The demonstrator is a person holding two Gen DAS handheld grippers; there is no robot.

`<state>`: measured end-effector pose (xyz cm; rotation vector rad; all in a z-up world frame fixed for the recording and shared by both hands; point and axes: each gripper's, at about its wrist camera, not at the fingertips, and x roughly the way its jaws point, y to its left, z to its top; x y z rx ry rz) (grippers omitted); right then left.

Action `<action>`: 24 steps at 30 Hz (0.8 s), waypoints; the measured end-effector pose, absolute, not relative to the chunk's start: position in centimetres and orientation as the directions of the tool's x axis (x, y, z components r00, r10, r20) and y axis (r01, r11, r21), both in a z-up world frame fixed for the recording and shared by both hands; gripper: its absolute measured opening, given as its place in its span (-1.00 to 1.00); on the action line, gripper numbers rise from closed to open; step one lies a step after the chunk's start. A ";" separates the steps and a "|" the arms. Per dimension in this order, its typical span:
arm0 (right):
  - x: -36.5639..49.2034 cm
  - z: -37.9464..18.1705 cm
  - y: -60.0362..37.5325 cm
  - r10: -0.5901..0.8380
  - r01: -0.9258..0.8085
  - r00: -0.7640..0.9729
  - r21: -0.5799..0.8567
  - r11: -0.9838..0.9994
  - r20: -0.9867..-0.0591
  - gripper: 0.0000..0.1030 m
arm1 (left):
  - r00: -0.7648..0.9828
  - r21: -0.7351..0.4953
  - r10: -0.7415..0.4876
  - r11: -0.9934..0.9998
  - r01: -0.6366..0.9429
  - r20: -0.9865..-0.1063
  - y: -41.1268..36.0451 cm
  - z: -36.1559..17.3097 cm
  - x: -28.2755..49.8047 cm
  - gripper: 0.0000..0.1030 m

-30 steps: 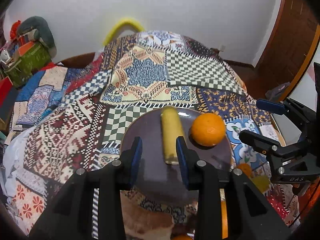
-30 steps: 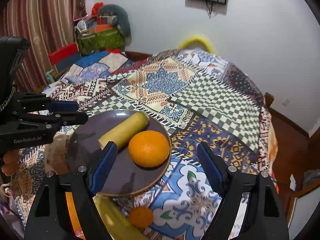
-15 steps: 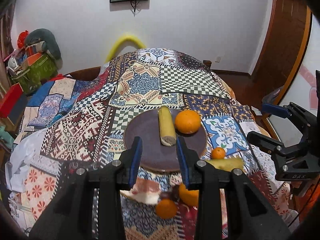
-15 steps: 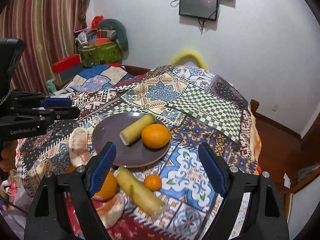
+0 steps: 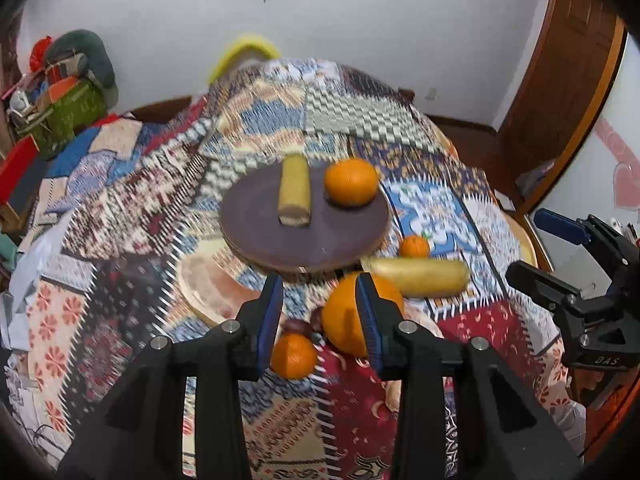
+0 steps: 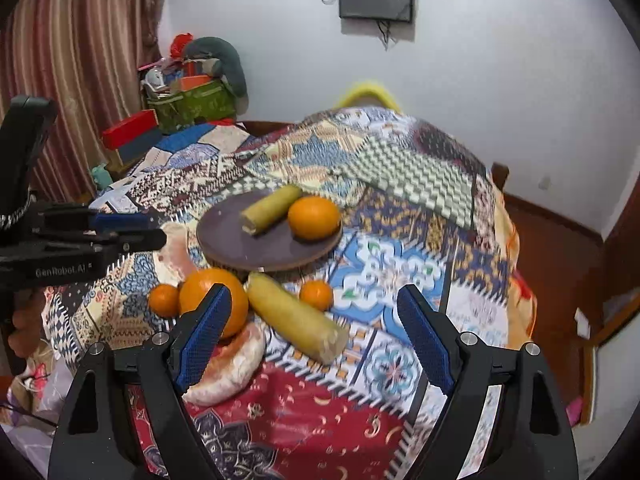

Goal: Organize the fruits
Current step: 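Grasp the second large Dole orange with the left gripper while the right reaches the corn cob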

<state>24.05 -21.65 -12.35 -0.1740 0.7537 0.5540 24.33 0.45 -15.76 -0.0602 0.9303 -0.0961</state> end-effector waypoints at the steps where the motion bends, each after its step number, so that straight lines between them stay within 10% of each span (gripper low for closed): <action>1: 24.1 -12.7 -21.7 0.411 -0.530 0.590 0.051 0.846 -0.695 0.61 | 0.585 -0.094 -0.113 0.994 0.063 -0.803 0.1 -16.2 24.3 -0.27; 24: 26.8 -18.6 -21.5 0.397 -0.534 0.481 0.098 0.840 -0.782 0.36 | 0.526 -0.059 -0.097 0.994 0.089 -0.845 -3.7 -21.1 26.5 0.24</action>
